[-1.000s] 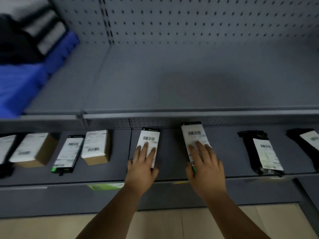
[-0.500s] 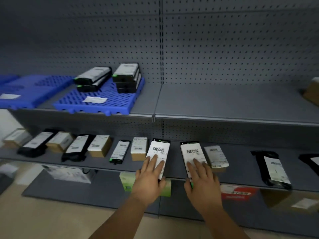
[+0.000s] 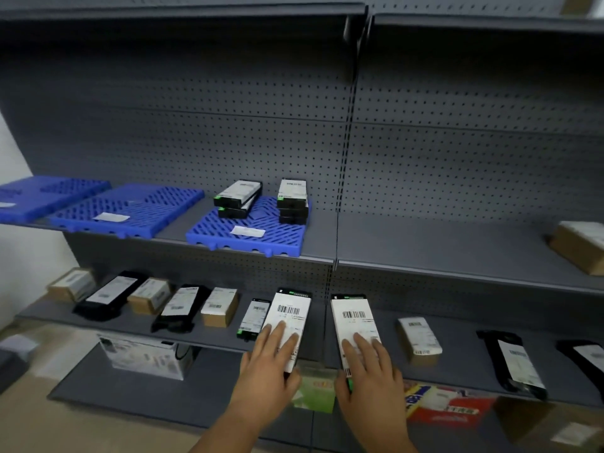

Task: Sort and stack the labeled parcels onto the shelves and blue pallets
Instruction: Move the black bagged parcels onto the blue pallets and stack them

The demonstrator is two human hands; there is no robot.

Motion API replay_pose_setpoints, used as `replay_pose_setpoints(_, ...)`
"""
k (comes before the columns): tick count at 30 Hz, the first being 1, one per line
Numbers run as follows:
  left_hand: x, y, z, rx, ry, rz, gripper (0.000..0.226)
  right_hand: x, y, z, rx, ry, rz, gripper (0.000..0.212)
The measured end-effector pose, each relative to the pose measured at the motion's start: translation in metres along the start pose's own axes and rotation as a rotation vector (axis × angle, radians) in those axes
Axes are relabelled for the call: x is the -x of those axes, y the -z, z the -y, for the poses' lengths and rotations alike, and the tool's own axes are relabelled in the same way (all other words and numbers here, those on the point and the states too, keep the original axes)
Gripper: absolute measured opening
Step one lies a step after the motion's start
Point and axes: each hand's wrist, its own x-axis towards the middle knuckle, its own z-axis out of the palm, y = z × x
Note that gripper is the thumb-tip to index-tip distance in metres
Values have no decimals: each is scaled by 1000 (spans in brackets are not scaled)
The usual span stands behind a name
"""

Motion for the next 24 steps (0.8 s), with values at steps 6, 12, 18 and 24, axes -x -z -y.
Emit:
replay_pose_setpoints(6,4,58,54,-11,-52,-85,60,-19,26,73,29,-30,-102,51)
replay_pose_setpoints(12,-3,97,93,-13,-85,-148,60,-53,39,133,28,-37,-146,56)
replay_pose_setpoints(18,-28,124,120,1,-93,-200,61,-95,34,169,28,-32,-156,54)
replay_pose_setpoints(24,-81,152,134,2,-74,-239,59,-156,25,185,-8,-51,-180,53)
